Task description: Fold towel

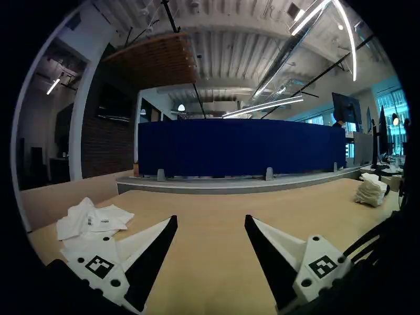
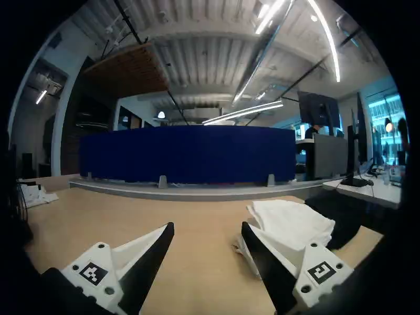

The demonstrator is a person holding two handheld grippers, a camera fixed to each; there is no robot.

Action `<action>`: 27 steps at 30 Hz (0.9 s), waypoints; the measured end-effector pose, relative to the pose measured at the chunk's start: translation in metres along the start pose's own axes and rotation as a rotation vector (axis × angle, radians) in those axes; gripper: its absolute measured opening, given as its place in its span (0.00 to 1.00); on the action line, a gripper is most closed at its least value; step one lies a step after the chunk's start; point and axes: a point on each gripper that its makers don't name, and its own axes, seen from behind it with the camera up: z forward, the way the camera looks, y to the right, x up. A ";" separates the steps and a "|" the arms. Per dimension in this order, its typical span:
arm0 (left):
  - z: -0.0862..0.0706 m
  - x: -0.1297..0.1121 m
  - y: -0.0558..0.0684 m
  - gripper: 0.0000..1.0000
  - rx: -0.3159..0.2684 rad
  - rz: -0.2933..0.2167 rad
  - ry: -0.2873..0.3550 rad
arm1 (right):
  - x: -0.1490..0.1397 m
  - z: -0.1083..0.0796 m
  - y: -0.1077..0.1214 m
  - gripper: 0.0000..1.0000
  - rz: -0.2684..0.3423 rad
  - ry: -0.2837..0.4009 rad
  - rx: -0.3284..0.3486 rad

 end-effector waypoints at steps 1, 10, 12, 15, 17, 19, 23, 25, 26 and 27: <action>0.000 0.000 0.000 0.95 0.000 0.000 0.000 | 0.000 0.000 0.000 0.99 0.000 0.000 0.000; 0.000 0.001 0.000 0.95 0.000 0.000 0.000 | 0.001 -0.002 0.000 0.99 0.000 0.000 0.000; 0.000 0.001 0.000 0.95 0.000 0.000 0.000 | 0.001 -0.002 0.000 0.99 0.000 0.000 0.000; -0.001 0.001 0.000 0.95 0.000 0.000 0.000 | 0.001 -0.002 0.000 0.99 0.000 0.000 0.000; -0.001 0.001 0.000 0.95 0.000 0.000 0.000 | 0.001 -0.003 0.000 0.99 0.000 0.000 0.000; -0.001 0.001 -0.001 0.95 0.000 0.000 0.000 | 0.001 -0.003 0.000 0.99 0.000 0.000 0.000; 0.000 0.002 0.000 0.95 0.000 -0.001 -0.001 | 0.000 -0.003 0.000 0.99 0.000 0.000 0.000; 0.000 0.002 0.000 0.95 -0.001 -0.002 -0.001 | 0.000 -0.003 0.000 0.99 0.000 0.000 0.000; 0.000 0.001 0.000 0.95 -0.002 -0.002 -0.001 | 0.000 -0.003 0.000 0.99 0.000 0.000 0.000; 0.000 0.002 0.000 0.95 -0.002 -0.003 -0.001 | 0.000 -0.003 0.000 0.99 0.000 0.000 0.000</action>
